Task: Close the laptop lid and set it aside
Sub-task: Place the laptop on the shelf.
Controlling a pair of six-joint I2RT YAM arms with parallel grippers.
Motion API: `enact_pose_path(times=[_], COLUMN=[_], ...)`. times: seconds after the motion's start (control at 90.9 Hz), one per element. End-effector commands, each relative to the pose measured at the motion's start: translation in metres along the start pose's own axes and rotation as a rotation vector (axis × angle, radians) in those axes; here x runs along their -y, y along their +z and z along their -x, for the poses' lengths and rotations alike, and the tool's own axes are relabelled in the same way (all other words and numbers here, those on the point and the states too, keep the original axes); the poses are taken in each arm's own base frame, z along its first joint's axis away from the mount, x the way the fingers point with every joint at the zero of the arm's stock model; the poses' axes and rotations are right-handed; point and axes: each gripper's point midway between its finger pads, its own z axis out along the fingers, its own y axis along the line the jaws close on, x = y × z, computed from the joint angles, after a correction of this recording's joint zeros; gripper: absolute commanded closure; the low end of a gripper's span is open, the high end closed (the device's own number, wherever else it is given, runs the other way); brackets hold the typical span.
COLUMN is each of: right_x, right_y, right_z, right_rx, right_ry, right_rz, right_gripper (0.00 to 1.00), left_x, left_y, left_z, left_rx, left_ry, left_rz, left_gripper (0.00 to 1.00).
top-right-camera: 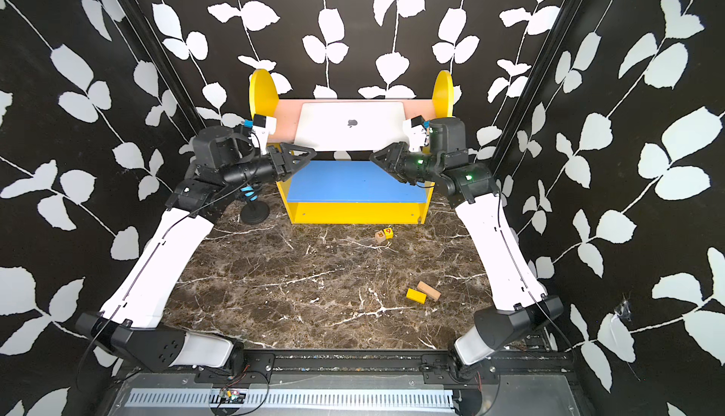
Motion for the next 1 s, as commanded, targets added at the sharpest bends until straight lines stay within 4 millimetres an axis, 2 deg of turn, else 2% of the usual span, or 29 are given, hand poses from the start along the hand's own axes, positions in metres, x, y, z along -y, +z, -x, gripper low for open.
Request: enact_pose_path(times=[0.0, 0.066, 0.143, 0.594, 0.704, 0.99], right_x=[-0.006, -0.01, -0.002, 0.01, 0.011, 0.014], right_y=[0.005, 0.006, 0.019, 0.038, 0.042, 0.049], right_z=[0.004, 0.004, 0.004, 0.014, 0.017, 0.024], right_rx=[0.014, 0.013, -0.005, -0.01, -0.012, -0.014], right_ry=[-0.04, -0.049, -0.039, -0.033, -0.036, -0.042], right_rz=[-0.002, 0.003, -0.015, -0.048, -0.052, -0.07], right_gripper=[0.63, 0.64, 0.65, 0.76, 0.79, 0.8], left_x=[0.007, 0.006, 0.004, -0.015, -0.015, -0.016], left_y=[0.007, 0.012, 0.019, 0.048, 0.052, 0.058], left_z=[0.0, -0.002, -0.003, 0.003, 0.006, 0.013], left_rx=[-0.005, -0.015, -0.027, -0.052, -0.056, -0.061], left_ry=[0.039, 0.039, 0.035, 0.006, 0.003, 0.017], left_rz=[-0.015, -0.017, -0.016, -0.011, -0.014, 0.001], left_gripper=[0.46, 0.49, 0.51, 0.72, 0.74, 0.76])
